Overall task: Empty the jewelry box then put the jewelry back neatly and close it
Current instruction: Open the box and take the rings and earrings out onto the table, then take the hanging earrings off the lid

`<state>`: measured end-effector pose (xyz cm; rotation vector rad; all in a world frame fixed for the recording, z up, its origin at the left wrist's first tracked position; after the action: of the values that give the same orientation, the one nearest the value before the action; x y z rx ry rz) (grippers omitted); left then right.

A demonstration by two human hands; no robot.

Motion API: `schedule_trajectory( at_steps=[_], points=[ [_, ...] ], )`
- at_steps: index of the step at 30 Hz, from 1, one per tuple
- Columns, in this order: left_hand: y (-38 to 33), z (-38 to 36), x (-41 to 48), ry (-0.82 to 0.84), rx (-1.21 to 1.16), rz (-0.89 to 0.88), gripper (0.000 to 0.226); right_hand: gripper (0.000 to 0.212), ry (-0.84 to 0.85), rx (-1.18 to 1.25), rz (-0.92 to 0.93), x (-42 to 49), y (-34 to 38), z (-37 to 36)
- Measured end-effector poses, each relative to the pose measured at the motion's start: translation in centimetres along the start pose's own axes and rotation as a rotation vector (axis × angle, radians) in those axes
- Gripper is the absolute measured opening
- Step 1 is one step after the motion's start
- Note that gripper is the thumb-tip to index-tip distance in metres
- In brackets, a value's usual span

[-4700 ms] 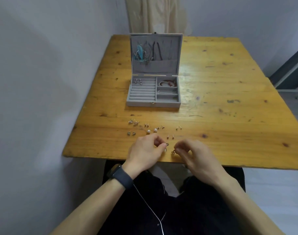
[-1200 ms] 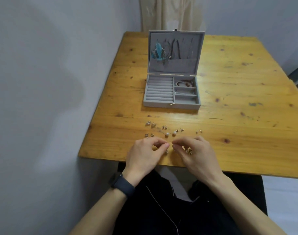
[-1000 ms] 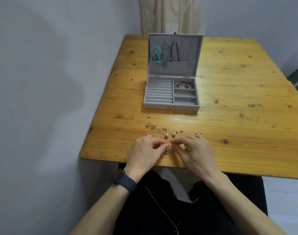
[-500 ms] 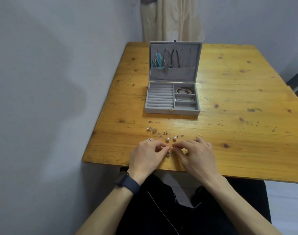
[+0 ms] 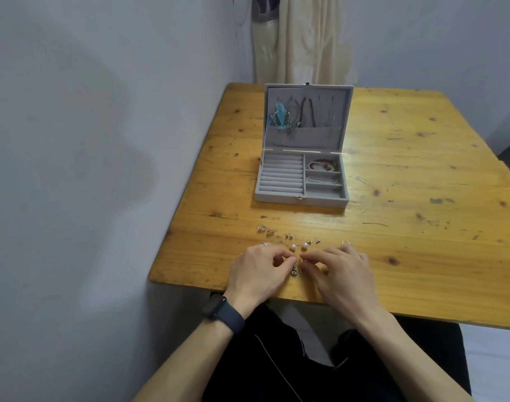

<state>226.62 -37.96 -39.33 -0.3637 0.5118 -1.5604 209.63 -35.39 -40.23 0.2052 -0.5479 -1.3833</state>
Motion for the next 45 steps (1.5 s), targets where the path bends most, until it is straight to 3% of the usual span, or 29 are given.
schedule_trajectory(
  at_steps=[14,26,32,38,45],
  points=[
    [-2.0,4.0,2.1,-0.065,-0.090,-0.095,0.018,0.017,-0.098,0.129,0.008,1.2,0.1,4.4],
    [-6.8,11.0,9.8,-0.277,-0.128,-0.197,0.022,0.023,-0.266,0.203,0.102,10.3,1.9,10.6],
    [-6.1,12.1,16.7,-0.330,-0.181,-0.104,0.029,0.025,-0.262,0.250,0.078,17.1,0.8,10.0],
    [-5.2,11.9,23.9,-0.332,-0.181,-0.085,0.052,0.025,-0.196,0.129,0.038,25.2,-0.5,6.6],
    [-4.4,11.3,28.7,-0.291,-0.165,-0.230,0.050,0.031,-0.214,0.011,-0.012,31.3,0.4,3.4]
  ],
)
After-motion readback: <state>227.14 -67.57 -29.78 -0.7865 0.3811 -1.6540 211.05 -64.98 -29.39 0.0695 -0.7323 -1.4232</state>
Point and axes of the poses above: each hand's wrist, its own x-axis towards the middle knuckle, its own z-axis out of the back of the hand, y = z × x, the point moved 4 cm from there along x, towards the middle knuckle, and after that the axes turned 6 degrees about z, right-handed, at the moved point
